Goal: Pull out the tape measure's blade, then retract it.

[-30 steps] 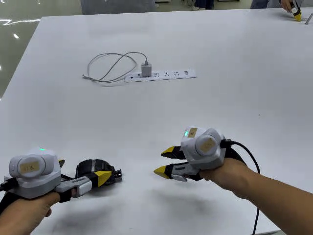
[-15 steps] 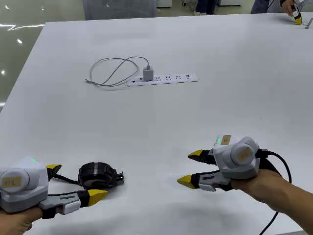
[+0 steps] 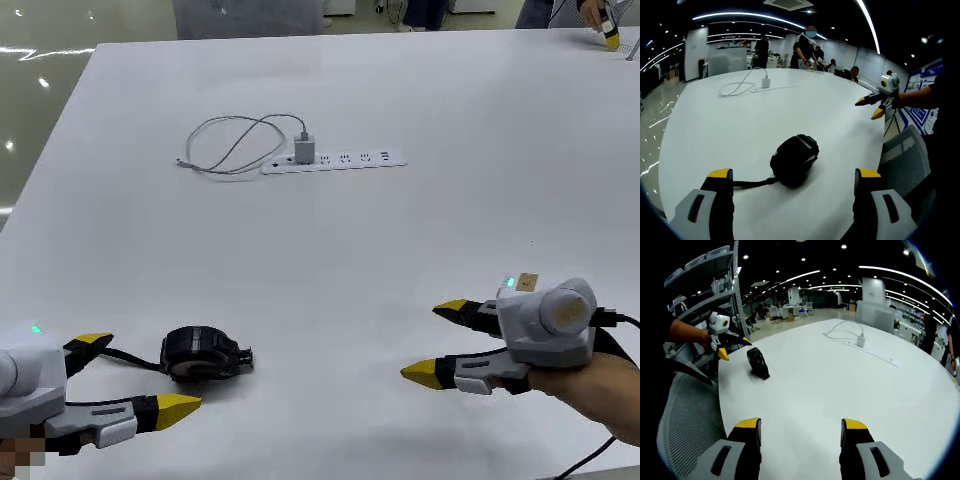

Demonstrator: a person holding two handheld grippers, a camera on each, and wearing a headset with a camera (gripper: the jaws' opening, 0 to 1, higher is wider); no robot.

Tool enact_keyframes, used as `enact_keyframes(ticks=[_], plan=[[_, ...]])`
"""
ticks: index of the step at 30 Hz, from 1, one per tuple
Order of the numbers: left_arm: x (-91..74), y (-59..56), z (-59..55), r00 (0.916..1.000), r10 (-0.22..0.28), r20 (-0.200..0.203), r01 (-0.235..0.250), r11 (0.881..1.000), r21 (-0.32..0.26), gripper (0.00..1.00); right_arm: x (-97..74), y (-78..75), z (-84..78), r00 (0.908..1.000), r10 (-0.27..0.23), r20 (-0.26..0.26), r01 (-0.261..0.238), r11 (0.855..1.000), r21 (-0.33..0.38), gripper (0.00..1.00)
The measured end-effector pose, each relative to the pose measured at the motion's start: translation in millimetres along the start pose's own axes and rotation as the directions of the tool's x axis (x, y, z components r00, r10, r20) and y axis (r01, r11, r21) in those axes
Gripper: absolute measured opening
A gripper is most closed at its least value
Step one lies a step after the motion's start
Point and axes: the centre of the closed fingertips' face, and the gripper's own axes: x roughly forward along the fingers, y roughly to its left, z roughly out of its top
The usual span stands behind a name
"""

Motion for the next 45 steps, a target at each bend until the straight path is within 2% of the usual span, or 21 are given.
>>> enact_keyframes(ticks=[2, 4, 7, 10, 12, 16, 19, 22, 23, 24, 30, 35, 40, 45], plan=[[-2.7, 2.3, -2.7, 1.0, 0.003, -0.007, -0.003, 1.0, 0.017, 0.99, -4.1, -3.1, -3.6, 1.0, -0.005, 0.002, 0.005, 1.0, -0.002, 0.65], [-5.5, 4.5, -2.1, 0.9999, 0.0, 0.011, -0.001, 0.998, 0.066, 0.99, -8.8, -6.3, -9.0, 0.9999, -0.014, 0.0, 0.014, 1.0, -0.018, 0.67], [-7.7, 8.1, -9.3, 0.9999, 0.007, -0.015, -0.006, 0.997, 0.075, 0.99, -13.6, -7.6, -18.7, 0.9998, -0.012, -0.015, 0.011, 0.999, -0.046, 0.71], [-10.2, 12.1, -15.0, 0.999, 0.018, -0.04, -0.014, 0.994, 0.109, 0.99, -18.9, -9.7, -31.4, 0.999, -0.017, -0.04, 0.013, 0.996, -0.088, 0.68], [-12.2, 14.6, -16.7, 0.999, 0.018, -0.041, -0.013, 0.994, 0.105, 0.99, -20.3, -11.9, -37.2, 0.9986, -0.019, -0.049, 0.015, 0.996, -0.094, 0.69], [-17.3, 21.1, -14.7, 0.9994, 0.03, -0.019, -0.028, 0.996, 0.087, 0.99, -26.9, -16.1, -44.5, 0.9978, -0.026, -0.06, 0.021, 0.996, -0.085, 0.74], [-20.0, 23.9, -15.2, 0.9993, 0.034, -0.016, -0.033, 0.996, 0.086, 0.99, -32.2, -24.2, -50.1, 0.9961, -0.054, -0.07, 0.049, 0.996, -0.079, 0.82], [-22.2, 26.6, -16.4, 0.999, 0.041, -0.019, -0.039, 0.995, 0.093, 0.99, -37.9, -30.7, -53.8, 0.9955, -0.066, -0.068, 0.06, 0.995, -0.08, 0.95], [-23.2, 28.4, -17.0, 0.9987, 0.046, -0.02, -0.044, 0.995, 0.088, 0.99, -40.7, -36.0, -53.6, 0.9945, -0.087, -0.06, 0.082, 0.994, -0.076, 0.99], [-23.9, 29.6, -17.3, 0.9984, 0.053, -0.02, -0.051, 0.995, 0.092, 0.99, -42.8, -34.5, -54.6, 0.9945, -0.083, -0.064, 0.078, 0.994, -0.073, 0.99], [-28.4, 35.2, -21.1, 0.9971, 0.066, -0.036, -0.063, 0.994, 0.094, 0.99, -60.7, -47.4, -61.7, 0.9889, -0.129, -0.074, 0.125, 0.991, -0.053, 0.99], [-31.1, 37.7, -22.8, 0.9966, 0.074, -0.037, -0.071, 0.993, 0.091, 0.99, -71.8, -43.6, -66.0, 0.9882, -0.119, -0.097, 0.117, 0.993, -0.026, 0.99], [-32.2, 37.4, -23.1, 0.9965, 0.075, -0.038, -0.071, 0.993, 0.092, 0.99, -80.3, -48.3, -63.4, 0.9888, -0.13, -0.074, 0.128, 0.991, -0.031, 0.99], [-33.1, 34.9, -24.5, 0.9969, 0.063, -0.047, -0.058, 0.994, 0.093, 0.99, -83.6, -48.5, -64.2, 0.9877, -0.134, -0.081, 0.131, 0.991, -0.038, 0.99]])
